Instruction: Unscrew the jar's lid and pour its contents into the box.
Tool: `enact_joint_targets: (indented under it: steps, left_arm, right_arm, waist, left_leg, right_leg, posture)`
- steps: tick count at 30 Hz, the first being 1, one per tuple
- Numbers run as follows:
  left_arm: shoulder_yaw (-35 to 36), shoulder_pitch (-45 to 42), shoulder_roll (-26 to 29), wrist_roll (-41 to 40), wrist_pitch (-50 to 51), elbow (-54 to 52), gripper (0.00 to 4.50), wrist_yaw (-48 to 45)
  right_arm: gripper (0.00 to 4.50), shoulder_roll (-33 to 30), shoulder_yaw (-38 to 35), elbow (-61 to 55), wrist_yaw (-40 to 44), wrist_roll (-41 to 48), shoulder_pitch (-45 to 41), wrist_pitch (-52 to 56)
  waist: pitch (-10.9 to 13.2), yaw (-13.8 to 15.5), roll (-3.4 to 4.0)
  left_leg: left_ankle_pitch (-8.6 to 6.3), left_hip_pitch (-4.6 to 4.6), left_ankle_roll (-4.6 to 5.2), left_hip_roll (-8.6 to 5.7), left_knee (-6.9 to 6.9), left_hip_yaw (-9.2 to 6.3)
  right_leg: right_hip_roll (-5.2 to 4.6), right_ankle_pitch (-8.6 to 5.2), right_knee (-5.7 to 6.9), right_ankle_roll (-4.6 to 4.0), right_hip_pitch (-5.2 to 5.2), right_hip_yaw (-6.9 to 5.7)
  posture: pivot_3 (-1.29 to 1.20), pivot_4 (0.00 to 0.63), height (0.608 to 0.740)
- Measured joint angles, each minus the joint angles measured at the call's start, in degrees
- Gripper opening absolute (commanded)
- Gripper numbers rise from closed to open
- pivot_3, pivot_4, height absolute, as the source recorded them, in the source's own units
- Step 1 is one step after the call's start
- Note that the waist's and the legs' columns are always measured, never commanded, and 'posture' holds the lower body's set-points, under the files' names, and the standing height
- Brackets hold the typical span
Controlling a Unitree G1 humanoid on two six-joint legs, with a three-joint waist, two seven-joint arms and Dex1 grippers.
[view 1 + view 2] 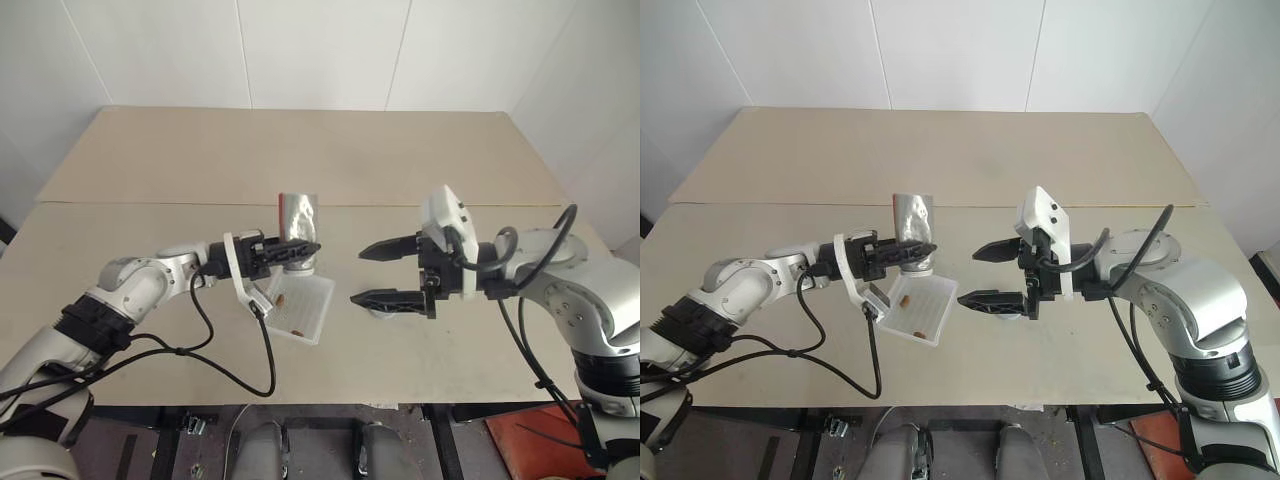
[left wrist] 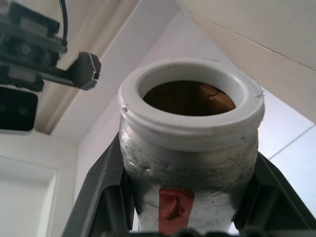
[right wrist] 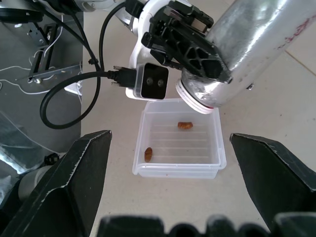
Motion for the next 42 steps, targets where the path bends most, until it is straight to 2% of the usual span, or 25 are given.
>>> enact_joint_targets:
  steps: [3,7,9,12,15,18,22,25,32,33,38,42]
  left_arm:
    - [3.5,3.16,-1.51,-14.59,-2.48,2.39,2.04,-8.95]
    - [11.96,9.62,-4.7,-44.88,1.53,1.87,2.04,-32.69]
    - [17.14,12.88,-6.85,-60.1,10.43,-1.28,2.04,-45.89]
    - [24.38,15.94,-12.97,-77.69,28.28,-8.32,2.04,-58.09]
    - [30.75,17.95,-18.44,-92.9,45.48,-14.68,2.04,-64.37]
    - [35.35,19.95,-21.56,-102.43,57.14,-18.14,2.04,-66.44]
    - [38.01,22.59,-24.42,-107.29,62.42,-18.69,2.04,-66.74]
    - [38.37,24.41,-26.05,-107.66,60.46,-18.11,2.04,-66.75]
    - [38.14,29.41,-28.03,-105.54,54.83,-13.41,4.34,-65.97]
    - [38.18,29.7,-27.96,-105.48,54.68,-13.62,4.48,-66.04]
    - [40.23,34.77,-24.62,-106.79,55.2,-21.01,4.48,-68.06]
    - [44.46,41.9,-20.76,-110.99,57.62,-30.22,4.48,-71.19]
  right_arm:
    - [4.46,0.18,-0.05,-0.12,-0.3,-0.16,0.44,-1.41]
    - [4.46,0.98,-0.29,-0.14,-1.02,-1.18,2.26,-4.38]
    - [4.46,1.86,-0.36,0.29,-1.28,-1.75,3.08,-6.01]
    - [4.46,2.6,-0.43,0.85,-1.52,-2.5,3.38,-7.57]
    - [4.46,3.39,-0.42,0.89,-1.96,-2.6,3.65,-7.99]
    - [4.46,4.02,-0.43,1.29,-2.56,-2.64,4.19,-8.09]
    - [4.46,4.59,-0.44,1.83,-3.6,-2.64,4.2,-8.09]
    - [4.46,4.83,-0.46,1.96,-3.96,-2.55,4.18,-8.09]
    - [4.5,5.18,-0.65,1.92,-4.97,-2.26,4.05,-7.93]
    - [4.5,5.15,-0.71,1.87,-5.12,-2.23,4.05,-7.81]
    - [4.5,4.29,-1.18,1.24,-5.17,-2.07,4.07,-7.5]
    - [4.5,3.34,-1.52,0.73,-4.72,-1.51,4.81,-7.48]
  waist:
    - [0.0,-0.04,0.0]
    - [0.0,-0.23,0.0]
    - [0.0,-0.32,0.01]
    - [0.0,-0.29,0.01]
    - [0.0,-0.25,0.0]
    - [0.0,-0.31,0.0]
    - [0.0,-0.3,0.0]
    - [0.0,-0.24,0.0]
    - [-0.01,-0.2,0.01]
    - [-0.02,-0.2,0.01]
    - [-0.02,-0.26,0.01]
    - [-0.02,-0.53,0.01]
  left_leg:
    - [0.0,0.02,0.0,0.04,0.0,0.01]
    - [0.01,0.04,-0.02,0.11,0.03,0.06]
    - [0.02,0.06,-0.03,0.09,0.09,0.05]
    - [0.02,0.1,-0.03,0.08,0.21,-0.03]
    - [0.01,0.14,-0.02,0.07,0.27,-0.21]
    - [0.02,0.23,-0.03,0.04,0.23,-0.48]
    - [0.02,0.38,-0.03,0.01,0.19,-0.52]
    - [0.02,0.39,-0.03,0.01,0.16,-0.53]
    - [0.02,0.48,-0.04,0.01,0.14,-0.53]
    - [0.02,0.47,-0.04,0.01,0.14,-0.54]
    - [0.01,0.44,-0.03,0.02,0.05,-0.52]
    - [0.01,0.48,-0.04,0.06,0.0,-0.53]
  right_leg:
    - [0.0,0.0,0.01,-0.01,-0.01,0.01]
    - [0.03,0.0,0.02,-0.01,-0.01,0.03]
    - [0.03,0.0,0.04,-0.01,0.0,0.05]
    - [0.06,-0.01,0.04,0.02,0.15,0.01]
    - [0.08,-0.01,0.04,0.04,0.23,-0.01]
    - [0.1,0.0,0.03,0.04,0.28,0.03]
    - [0.09,0.0,0.03,0.04,0.38,0.09]
    - [0.1,0.0,0.02,0.03,0.38,0.08]
    - [0.09,0.01,0.0,0.01,0.45,0.08]
    - [0.09,0.01,0.0,0.01,0.45,0.08]
    - [0.07,0.0,-0.05,0.0,0.39,0.12]
    - [0.08,0.0,-0.05,-0.02,0.37,0.15]
  posture:
    - [0.0,0.15,0.74]
    - [0.0,0.15,0.74]
    - [0.0,0.15,0.74]
    - [0.0,0.15,0.74]
    - [0.0,0.15,0.74]
    - [0.0,0.15,0.74]
    - [0.0,0.15,0.74]
    - [0.0,0.15,0.74]
    - [0.0,0.15,0.74]
    - [0.0,0.15,0.74]
    - [0.0,0.15,0.74]
    - [0.0,0.15,0.74]
